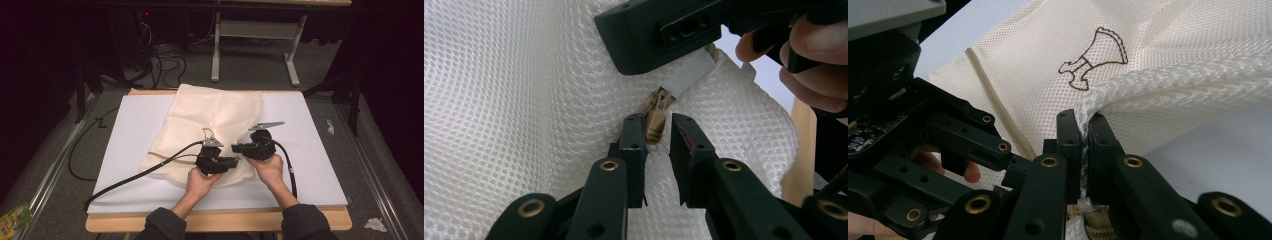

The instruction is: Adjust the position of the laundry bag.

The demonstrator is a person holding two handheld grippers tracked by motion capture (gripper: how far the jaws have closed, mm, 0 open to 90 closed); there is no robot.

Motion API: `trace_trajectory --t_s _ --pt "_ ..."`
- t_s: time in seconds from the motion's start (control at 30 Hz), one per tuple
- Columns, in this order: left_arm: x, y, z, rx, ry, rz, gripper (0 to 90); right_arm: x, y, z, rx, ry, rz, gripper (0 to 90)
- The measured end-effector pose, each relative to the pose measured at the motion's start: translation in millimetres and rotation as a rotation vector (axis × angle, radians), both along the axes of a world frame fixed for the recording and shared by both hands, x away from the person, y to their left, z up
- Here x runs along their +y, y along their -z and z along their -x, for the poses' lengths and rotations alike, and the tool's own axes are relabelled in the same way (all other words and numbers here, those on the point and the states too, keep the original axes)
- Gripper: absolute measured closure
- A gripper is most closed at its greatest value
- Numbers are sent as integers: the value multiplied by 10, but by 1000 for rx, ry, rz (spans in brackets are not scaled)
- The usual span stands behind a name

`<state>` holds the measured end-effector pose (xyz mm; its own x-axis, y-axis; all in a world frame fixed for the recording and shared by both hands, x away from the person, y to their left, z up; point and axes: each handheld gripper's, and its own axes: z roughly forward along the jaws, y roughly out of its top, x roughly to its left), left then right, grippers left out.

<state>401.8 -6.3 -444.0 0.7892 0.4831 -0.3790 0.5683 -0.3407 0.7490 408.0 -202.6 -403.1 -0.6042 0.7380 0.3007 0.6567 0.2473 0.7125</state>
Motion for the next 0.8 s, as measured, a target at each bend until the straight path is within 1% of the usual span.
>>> trace_trajectory --t_s 0.23,0.37,0.43,0.5,0.6,0.67,0.7,0.8 --pt "-8 17 -13 0 2 10 780 13 -2 9 0 -5 10 882" --pt "-18 28 -5 -3 4 17 824 6 10 20 -2 -6 19 881" --pt "-13 27 -11 -3 9 17 849 3 14 25 6 -6 28 880" --pt "-9 11 -4 -20 9 12 861 2 18 24 7 -5 26 879" --pt "-1 3 1 -37 14 3 868 5 19 29 12 -12 27 875" --pt "9 -11 -3 -48 14 -4 869 9 14 34 1 -19 48 869" --pt "14 -21 -6 -46 13 -5 869 7 15 34 0 -18 52 864" --pt "20 -31 -11 -49 10 -8 870 -13 24 24 10 -19 36 844"
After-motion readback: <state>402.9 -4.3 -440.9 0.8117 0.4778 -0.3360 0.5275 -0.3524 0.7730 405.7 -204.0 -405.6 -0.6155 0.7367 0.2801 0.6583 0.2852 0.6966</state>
